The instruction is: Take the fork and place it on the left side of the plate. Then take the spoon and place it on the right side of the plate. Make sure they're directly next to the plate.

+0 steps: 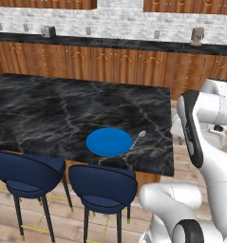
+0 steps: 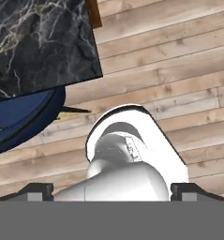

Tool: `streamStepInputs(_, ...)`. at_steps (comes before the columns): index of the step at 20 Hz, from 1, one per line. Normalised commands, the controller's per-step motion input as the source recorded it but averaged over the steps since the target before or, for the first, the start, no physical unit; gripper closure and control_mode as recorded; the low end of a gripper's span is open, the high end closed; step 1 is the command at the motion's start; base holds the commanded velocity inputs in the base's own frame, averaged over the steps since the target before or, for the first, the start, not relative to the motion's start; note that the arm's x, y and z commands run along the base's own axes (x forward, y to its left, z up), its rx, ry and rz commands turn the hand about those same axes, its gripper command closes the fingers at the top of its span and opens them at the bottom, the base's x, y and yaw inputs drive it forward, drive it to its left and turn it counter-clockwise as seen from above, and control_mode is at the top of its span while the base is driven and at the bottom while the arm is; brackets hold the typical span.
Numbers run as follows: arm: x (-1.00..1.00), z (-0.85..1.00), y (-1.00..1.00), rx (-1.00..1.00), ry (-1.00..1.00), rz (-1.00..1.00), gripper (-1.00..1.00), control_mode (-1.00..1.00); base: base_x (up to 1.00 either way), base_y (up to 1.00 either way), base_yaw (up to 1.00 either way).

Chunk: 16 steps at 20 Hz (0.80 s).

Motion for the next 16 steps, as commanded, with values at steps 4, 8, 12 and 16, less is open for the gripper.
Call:
streamStepInputs(4, -0.97, -0.04, 0.0, -0.24, 0.34, 0.0, -1.0, -1.0, 0.0, 0.0, 0.0)
streamStepInputs(8, -0.44, 0.0, -0.04, -0.03, 0.01, 0.0, -1.0, 1.0, -0.45, -0.34, 0.0)
streamStepInputs(12, 0.0, 0.0, 0.0, 0.0, 0.0, 0.0, -1.0, 1.0, -0.73, -0.99, 0.0)
streamStepInputs(16, 0.0, 0.0, 0.0, 0.0, 0.0, 0.0, -1.0, 1.0, 0.0, -0.97, 0.0)
